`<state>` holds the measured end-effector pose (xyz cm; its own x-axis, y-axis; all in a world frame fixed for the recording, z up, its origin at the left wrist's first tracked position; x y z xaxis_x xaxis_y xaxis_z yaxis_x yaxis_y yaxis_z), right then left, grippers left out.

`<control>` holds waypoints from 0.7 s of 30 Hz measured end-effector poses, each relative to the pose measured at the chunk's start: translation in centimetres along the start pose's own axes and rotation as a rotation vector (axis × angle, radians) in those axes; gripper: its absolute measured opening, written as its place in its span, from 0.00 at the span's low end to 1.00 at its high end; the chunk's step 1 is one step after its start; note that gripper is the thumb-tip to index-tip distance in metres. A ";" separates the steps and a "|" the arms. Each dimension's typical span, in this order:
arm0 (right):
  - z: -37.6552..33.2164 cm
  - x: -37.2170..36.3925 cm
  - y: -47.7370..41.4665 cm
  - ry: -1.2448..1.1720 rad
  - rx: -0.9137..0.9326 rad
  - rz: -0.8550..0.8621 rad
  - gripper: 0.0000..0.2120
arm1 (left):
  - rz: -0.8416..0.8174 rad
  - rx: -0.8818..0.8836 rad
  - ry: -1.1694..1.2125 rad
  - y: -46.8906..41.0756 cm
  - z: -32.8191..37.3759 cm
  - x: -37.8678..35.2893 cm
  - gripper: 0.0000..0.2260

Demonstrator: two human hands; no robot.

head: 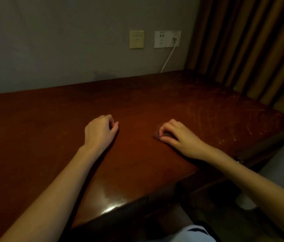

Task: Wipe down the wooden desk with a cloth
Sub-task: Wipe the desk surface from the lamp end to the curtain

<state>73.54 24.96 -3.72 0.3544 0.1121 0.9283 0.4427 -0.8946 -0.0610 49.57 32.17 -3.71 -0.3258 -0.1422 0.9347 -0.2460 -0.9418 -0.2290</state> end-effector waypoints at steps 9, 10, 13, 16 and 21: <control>-0.2 -0.8 -5.3 0.092 -0.318 0.099 0.11 | -0.051 0.000 0.003 0.0 0.2 0.2 0.09; -2.1 -1.6 -4.8 0.095 -0.232 0.069 0.10 | -0.047 0.007 0.005 0.1 0.1 0.2 0.09; -6.6 -2.9 0.1 0.113 0.034 0.015 0.09 | -0.039 0.022 -0.009 0.2 0.1 0.3 0.09; -4.8 -1.8 4.9 0.082 0.037 0.003 0.06 | -0.065 0.004 0.010 0.3 0.1 0.2 0.09; 4.0 1.7 4.3 0.087 -0.427 0.083 0.10 | -0.051 0.001 0.010 0.6 0.2 0.4 0.09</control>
<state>79.38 23.01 -3.92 0.2957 0.0118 0.9552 0.0296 -0.9996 0.0032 49.50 31.51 -3.41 -0.3223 -0.0905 0.9423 -0.2614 -0.9482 -0.1805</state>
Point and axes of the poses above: each hand's wrist, its own y-axis away from the middle knuckle, its own x-axis out of the back of the hand, z = x × y, the point moved 4 cm from there along -y, towards the middle knuckle, and after that the axes turned 13 degrees about -z, right-handed, at the moved point
